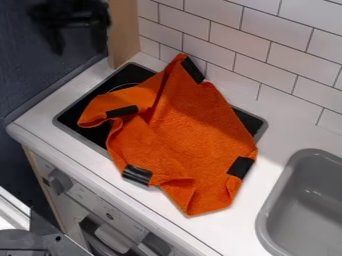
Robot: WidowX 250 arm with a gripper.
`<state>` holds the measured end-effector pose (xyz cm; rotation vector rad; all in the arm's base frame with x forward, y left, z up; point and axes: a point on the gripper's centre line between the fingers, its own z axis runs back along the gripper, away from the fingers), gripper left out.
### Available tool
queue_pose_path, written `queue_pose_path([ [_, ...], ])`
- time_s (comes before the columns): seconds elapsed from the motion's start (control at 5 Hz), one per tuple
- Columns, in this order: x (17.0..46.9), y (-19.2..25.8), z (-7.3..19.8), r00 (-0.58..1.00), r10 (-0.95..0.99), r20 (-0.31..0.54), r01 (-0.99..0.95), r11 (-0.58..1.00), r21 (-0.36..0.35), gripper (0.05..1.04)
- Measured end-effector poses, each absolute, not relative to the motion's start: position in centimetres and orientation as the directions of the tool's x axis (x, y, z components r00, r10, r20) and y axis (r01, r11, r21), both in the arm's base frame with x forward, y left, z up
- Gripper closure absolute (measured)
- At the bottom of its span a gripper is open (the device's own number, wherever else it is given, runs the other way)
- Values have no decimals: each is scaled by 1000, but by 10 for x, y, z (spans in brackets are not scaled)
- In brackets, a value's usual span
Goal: Unfold the cloth from right to left
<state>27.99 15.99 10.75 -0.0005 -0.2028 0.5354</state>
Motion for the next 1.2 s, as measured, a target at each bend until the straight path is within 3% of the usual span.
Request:
queue_pose_path([
  [0.4,270,93,114,921,384,69,-384,923,-8,83],
  [0.6,270,51,122,958,286,20,-285,958,-39,83],
  [0.8,240,25,144,964,265,22,-264,963,-62,83],
  [1.2,217,-5,157,983,178,-49,-181,982,-61,83],
])
